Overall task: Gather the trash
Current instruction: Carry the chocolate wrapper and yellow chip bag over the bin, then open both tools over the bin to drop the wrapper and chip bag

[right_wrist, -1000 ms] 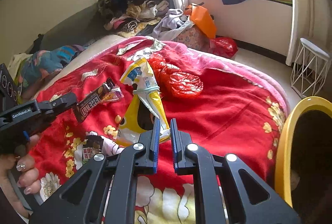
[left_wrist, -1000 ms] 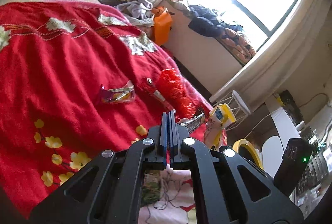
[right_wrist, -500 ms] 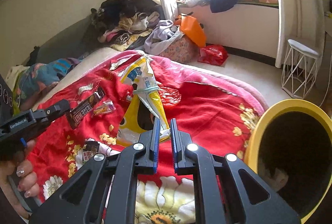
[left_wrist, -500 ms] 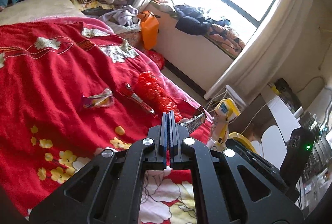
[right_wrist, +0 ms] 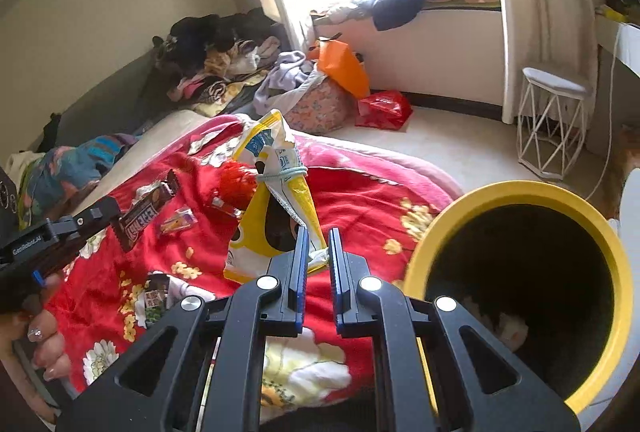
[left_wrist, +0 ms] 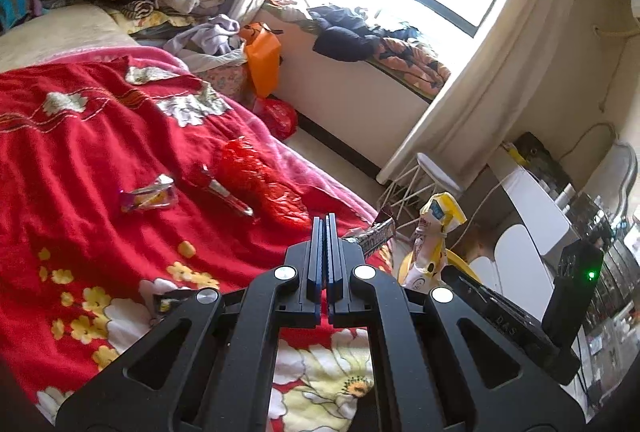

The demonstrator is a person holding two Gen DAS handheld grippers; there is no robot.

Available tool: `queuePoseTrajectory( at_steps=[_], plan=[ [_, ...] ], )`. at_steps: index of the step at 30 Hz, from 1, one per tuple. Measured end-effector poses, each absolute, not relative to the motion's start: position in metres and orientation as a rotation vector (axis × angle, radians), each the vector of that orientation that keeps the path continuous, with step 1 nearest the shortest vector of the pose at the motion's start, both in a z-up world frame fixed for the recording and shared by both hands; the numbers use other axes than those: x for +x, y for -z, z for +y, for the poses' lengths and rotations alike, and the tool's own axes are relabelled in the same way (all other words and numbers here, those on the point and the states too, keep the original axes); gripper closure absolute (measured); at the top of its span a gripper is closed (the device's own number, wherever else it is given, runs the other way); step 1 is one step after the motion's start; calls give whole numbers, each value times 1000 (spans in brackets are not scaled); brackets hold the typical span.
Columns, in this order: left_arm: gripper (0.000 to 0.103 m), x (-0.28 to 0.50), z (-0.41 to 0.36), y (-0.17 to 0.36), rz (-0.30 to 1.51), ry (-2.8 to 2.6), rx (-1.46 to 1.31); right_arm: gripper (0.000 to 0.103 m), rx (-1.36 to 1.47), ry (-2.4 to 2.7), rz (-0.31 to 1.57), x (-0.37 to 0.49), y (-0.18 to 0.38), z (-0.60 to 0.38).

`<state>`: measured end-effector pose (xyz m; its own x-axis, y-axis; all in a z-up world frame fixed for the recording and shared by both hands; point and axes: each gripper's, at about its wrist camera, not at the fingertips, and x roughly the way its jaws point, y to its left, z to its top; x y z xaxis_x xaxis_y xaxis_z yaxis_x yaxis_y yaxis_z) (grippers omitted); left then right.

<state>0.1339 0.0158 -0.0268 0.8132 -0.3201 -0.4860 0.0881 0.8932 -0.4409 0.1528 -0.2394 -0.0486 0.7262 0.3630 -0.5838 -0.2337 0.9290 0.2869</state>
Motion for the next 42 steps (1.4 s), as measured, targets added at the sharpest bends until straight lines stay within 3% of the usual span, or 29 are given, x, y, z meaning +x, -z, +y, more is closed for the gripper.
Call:
queuePoseTrajectory(
  at_steps=[42],
  plan=[
    [103,159,-142,44,658,443,-215,93,389,19,717,138,74,-401]
  ],
)
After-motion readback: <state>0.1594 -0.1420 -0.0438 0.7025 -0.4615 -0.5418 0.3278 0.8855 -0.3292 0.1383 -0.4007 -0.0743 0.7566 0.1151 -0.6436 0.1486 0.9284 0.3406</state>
